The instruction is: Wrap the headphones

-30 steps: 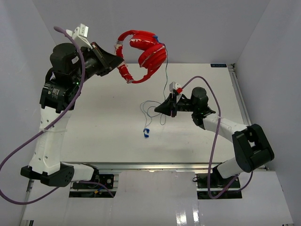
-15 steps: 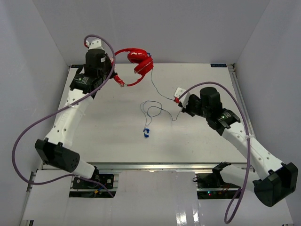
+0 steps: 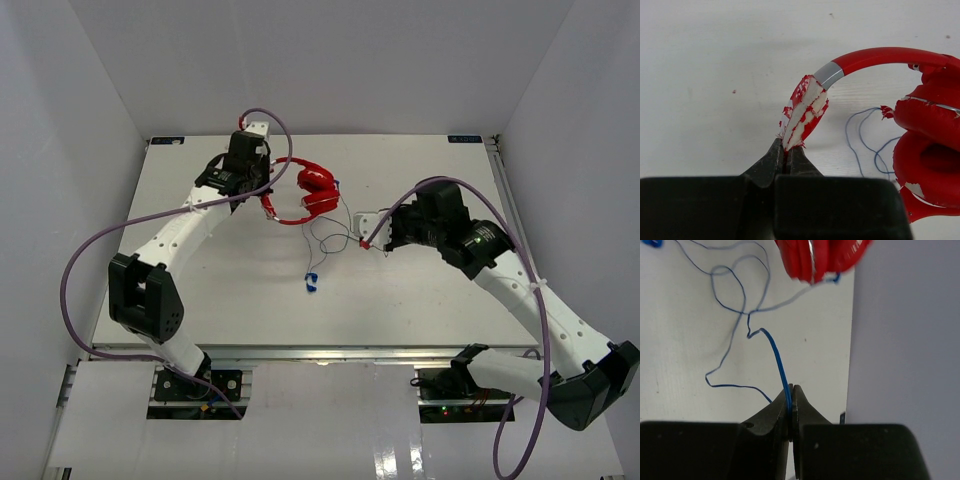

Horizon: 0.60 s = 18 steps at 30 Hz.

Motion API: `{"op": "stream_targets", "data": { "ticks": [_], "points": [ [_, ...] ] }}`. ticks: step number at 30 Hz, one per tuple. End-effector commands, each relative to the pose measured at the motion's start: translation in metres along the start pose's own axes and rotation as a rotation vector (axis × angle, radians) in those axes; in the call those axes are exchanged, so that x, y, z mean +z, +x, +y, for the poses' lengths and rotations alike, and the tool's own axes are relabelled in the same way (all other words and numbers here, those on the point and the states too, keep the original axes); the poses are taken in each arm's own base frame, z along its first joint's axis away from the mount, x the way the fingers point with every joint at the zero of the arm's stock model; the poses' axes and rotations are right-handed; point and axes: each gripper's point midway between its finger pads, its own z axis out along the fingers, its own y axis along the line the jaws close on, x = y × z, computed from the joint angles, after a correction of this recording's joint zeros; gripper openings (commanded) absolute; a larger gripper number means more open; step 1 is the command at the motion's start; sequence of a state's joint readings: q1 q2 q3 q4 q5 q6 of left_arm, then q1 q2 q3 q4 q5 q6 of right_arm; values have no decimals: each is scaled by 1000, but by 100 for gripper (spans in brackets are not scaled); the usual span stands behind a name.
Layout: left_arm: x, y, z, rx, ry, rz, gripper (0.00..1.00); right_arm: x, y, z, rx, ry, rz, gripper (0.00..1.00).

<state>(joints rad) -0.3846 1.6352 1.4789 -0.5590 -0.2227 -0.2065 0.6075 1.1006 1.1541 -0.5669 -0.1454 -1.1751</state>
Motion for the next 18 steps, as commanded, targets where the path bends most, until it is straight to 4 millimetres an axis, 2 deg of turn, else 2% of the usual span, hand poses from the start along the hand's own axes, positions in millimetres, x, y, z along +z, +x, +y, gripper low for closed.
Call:
{"op": "stream_targets", "data": {
  "ticks": [1,4,8,10,11,14,18],
  "points": [
    [-23,-46,-33,-38,152,-160,0,3,-46,28,-152,-173,-210,8],
    [-27,-50,-47,-52,217,-164,0,10,-63,21,-150,-161,-253,8],
    [-30,-43,-76,-10,306,-149,0,28,-66,-19,-81,6,-209,8],
    [-30,-28,-88,35,330,-126,0,31,-61,-47,-45,129,-162,8],
    [-31,-26,-91,52,338,-129,0,32,-57,-53,-35,157,-141,8],
    [-34,-4,-96,105,387,-109,0,33,-60,-66,-33,194,-142,8],
    [-46,3,-100,145,440,-143,0,41,-53,-65,-97,191,-110,8]
  ]
}}
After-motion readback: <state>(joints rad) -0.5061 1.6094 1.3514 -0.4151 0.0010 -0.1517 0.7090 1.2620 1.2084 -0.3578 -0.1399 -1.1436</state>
